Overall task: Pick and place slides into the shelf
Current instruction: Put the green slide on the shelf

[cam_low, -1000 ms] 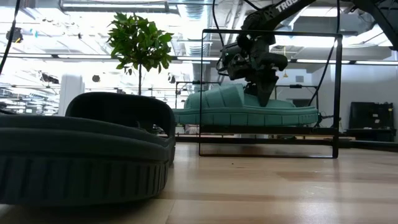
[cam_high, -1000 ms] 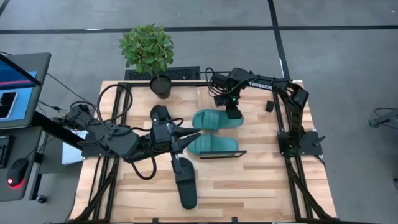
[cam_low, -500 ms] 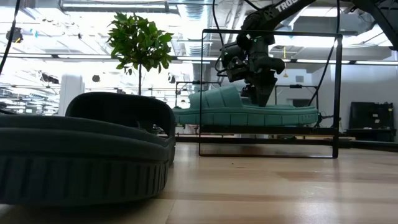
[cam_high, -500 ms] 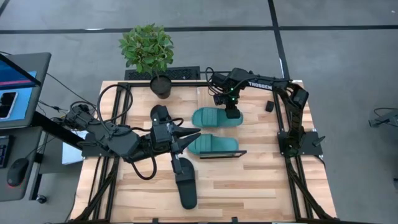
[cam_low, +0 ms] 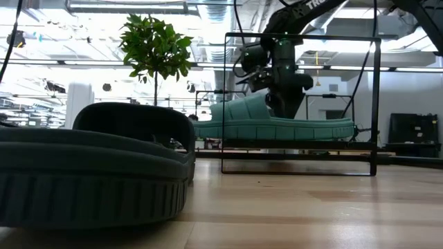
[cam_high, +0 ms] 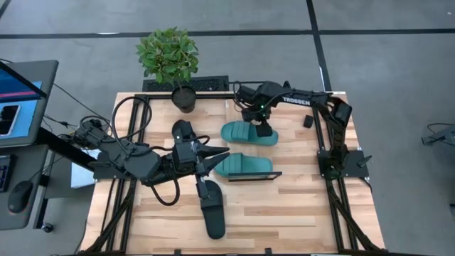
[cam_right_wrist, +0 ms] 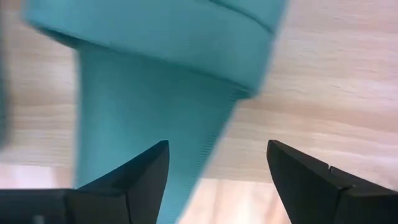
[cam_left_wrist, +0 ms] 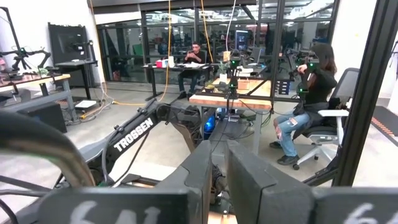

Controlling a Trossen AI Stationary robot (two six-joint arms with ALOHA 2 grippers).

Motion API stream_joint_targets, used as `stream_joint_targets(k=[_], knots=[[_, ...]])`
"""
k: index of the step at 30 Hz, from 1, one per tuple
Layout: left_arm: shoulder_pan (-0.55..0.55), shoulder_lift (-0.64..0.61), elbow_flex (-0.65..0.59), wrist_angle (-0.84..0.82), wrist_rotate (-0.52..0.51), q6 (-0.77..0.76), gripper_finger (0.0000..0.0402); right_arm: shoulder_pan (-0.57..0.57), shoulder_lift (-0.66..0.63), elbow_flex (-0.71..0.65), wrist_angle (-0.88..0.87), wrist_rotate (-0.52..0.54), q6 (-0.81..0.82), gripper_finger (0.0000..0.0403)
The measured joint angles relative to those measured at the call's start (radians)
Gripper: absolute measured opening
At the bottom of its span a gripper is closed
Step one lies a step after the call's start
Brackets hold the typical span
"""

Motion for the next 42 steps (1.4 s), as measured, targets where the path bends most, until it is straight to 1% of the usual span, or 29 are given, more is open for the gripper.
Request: stream_joint_targets(k=[2, 6, 9, 12, 14, 16, 17, 18, 22, 26, 29, 34, 42], knots=[[0.0, 0.0, 0.0, 0.0, 0.0, 0.0, 0.0035, 0.007, 0.0, 0.0, 0.011, 0.059, 0.005, 0.0255], [0.0, 0.0, 0.0, 0.0, 0.0, 0.0, 0.0035, 0.014, 0.0, 0.0, 0.042, 0.132, 0.015, 0.0237], [0.0, 0.0, 0.0, 0.0, 0.0, -0.002, 0.0035, 0.014, 0.0, 0.0, 0.067, 0.138, 0.033, 0.0206], [0.0, 0.0, 0.0, 0.0, 0.0, -0.004, 0.0035, 0.014, 0.0, 0.0, 0.073, 0.132, 0.043, 0.0151], [0.0, 0.0, 0.0, 0.0, 0.0, -0.004, 0.0035, 0.01, 0.0, 0.0, 0.076, 0.13, 0.053, 0.01], [0.0, 0.0, 0.0, 0.0, 0.0, -0.004, 0.0035, 0.006, 0.0, 0.0, 0.083, 0.128, 0.059, 0.004], [0.0, 0.0, 0.0, 0.0, 0.0, -0.004, 0.0035, 0.004, 0.0, 0.0, 0.091, 0.127, 0.065, 0.0021], [0.0, 0.0, 0.0, 0.0, 0.0, -0.004, 0.0035, 0.001, 0.0, 0.0, 0.102, 0.127, 0.077, 0.0013], [0.0, 0.0, 0.0, 0.0, 0.0, -0.004, 0.0035, -0.012, 0.0, 0.0, 0.158, 0.122, 0.129, 0.0005], [0.0, 0.0, 0.0, 0.0, 0.0, -0.004, 0.0035, -0.023, 0.0, 0.0, 0.194, 0.071, 0.15, 0.0001], [0.0, 0.0, 0.0, 0.0, 0.0, -0.004, 0.0035, -0.019, 0.0, 0.0, 0.197, 0.054, 0.15, 0.0001], [0.0, 0.0, 0.0, 0.0, 0.0, -0.004, 0.0035, 0.003, 0.0, 0.0, 0.196, -0.004, 0.147, 0.0], [0.0, 0.0, 0.0, -0.005, 0.0, -0.004, 0.0035, 0.053, 0.0, 0.0, 0.187, -0.025, 0.148, 0.0]])
